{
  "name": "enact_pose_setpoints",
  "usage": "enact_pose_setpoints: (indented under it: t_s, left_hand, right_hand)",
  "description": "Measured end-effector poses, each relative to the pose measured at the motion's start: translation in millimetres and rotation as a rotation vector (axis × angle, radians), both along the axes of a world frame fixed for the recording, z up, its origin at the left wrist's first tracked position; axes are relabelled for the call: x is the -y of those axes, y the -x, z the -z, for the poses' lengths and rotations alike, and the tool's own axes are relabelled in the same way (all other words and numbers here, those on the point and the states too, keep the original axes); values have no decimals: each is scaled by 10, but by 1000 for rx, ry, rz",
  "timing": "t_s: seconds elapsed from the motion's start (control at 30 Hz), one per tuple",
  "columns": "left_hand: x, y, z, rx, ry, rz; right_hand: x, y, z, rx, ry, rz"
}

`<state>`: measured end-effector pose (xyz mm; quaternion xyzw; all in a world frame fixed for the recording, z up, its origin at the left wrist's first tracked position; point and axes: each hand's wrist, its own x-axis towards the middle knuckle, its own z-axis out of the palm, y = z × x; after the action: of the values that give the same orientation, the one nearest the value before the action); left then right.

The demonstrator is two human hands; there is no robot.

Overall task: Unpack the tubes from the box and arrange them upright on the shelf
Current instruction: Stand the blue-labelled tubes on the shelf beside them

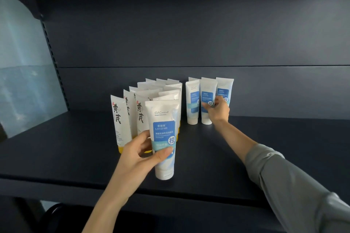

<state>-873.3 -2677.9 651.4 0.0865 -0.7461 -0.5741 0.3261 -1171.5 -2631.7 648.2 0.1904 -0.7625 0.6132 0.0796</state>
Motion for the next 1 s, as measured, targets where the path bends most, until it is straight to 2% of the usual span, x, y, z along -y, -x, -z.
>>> enact_pose_setpoints:
  t_s: [0.2, 0.37, 0.6, 0.77, 0.87, 1.0]
  left_hand:
    - [50, -129, -57, -26, 18, 18]
    - [7, -138, -193, -79, 36, 0]
    - [-233, 140, -420, -174, -81, 1]
    - [-394, 315, -388, -182, -95, 34]
    - [-501, 391, -328, -199, -96, 61]
    - [-646, 454, -242, -223, -43, 19]
  right_hand:
    - [-155, -18, -58, -1, -14, 22]
    - [-386, -249, -331, -79, 18, 46]
    - [-895, -1336, -366, -378, 155, -272]
    - [-1215, -1737, -147, -498, 21, -427]
    - [-1249, -1826, -76, -514, -13, -439]
    - [-1240, -1885, 34, -551, 60, -341]
